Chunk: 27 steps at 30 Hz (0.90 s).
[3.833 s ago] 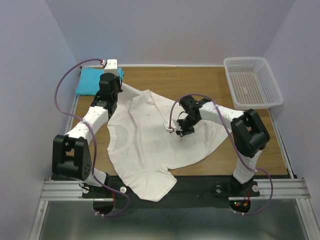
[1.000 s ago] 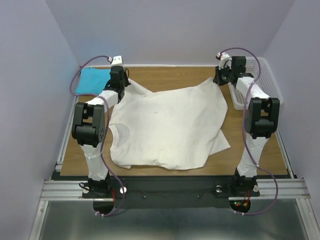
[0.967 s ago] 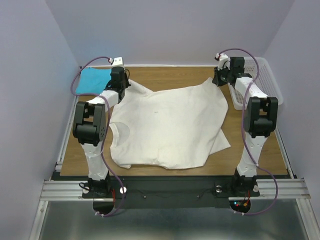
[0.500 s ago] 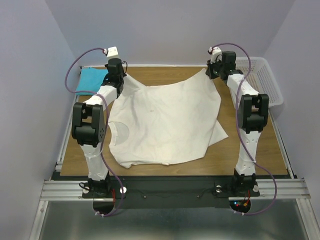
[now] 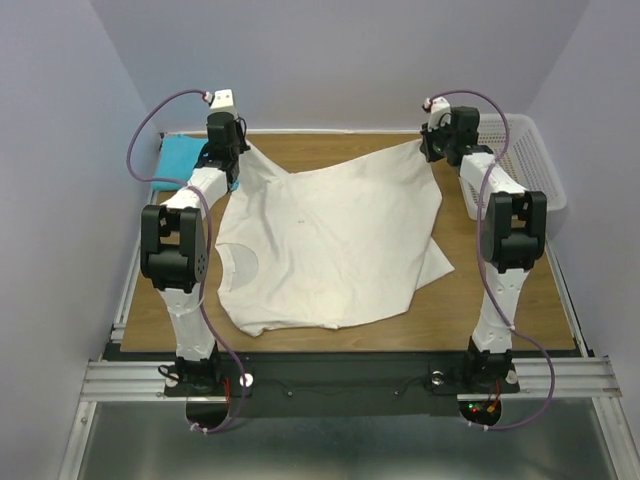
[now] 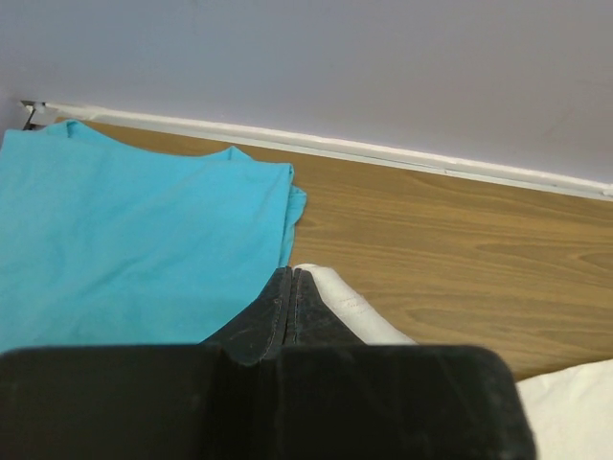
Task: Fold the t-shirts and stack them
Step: Flatten the tshirt out
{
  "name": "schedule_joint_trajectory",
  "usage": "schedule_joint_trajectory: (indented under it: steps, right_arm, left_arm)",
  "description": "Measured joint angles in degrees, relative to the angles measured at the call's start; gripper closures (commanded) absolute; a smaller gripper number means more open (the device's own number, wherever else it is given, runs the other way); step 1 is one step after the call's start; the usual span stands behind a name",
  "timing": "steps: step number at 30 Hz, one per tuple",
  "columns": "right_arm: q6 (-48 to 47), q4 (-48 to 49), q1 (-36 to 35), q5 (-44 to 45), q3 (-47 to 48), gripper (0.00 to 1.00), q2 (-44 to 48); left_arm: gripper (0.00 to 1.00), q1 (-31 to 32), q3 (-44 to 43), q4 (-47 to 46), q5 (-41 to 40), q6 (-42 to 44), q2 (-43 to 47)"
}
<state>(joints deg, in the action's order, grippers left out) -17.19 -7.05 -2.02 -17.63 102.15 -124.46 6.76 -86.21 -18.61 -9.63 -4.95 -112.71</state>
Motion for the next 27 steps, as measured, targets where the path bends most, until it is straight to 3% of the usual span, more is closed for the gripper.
schedule_joint_trajectory:
  steps: [6, 12, 15, 21, 27]
  right_arm:
    - [-1.66, -0.04, 2.91, -3.10, -6.25, 0.99, 7.87]
    - [-2.03, -4.76, 4.55, -9.75, -7.76, 0.99, 19.61]
    - [-1.62, -9.20, 4.79, -12.83, -2.14, 0.99, 23.89]
    - [-0.70, -17.18, 5.79, -15.02, 10.67, 0.99, 35.23]
    - [0.46, -20.61, 5.77, -12.41, 26.14, 0.99, 45.70]
  left_arm:
    - [1.00, 0.17, 1.70, -0.55, 0.94, -0.11, 1.14]
    - [1.00, 0.20, 13.09, -0.46, 0.33, -1.03, 15.93]
    - [1.00, 0.26, 18.56, -1.09, -0.22, -2.19, 33.16]
    - [1.00, 0.26, 18.75, -6.95, -0.22, -4.96, 59.25]
    - [1.00, 0.26, 12.50, -9.14, 0.22, -6.69, 70.42]
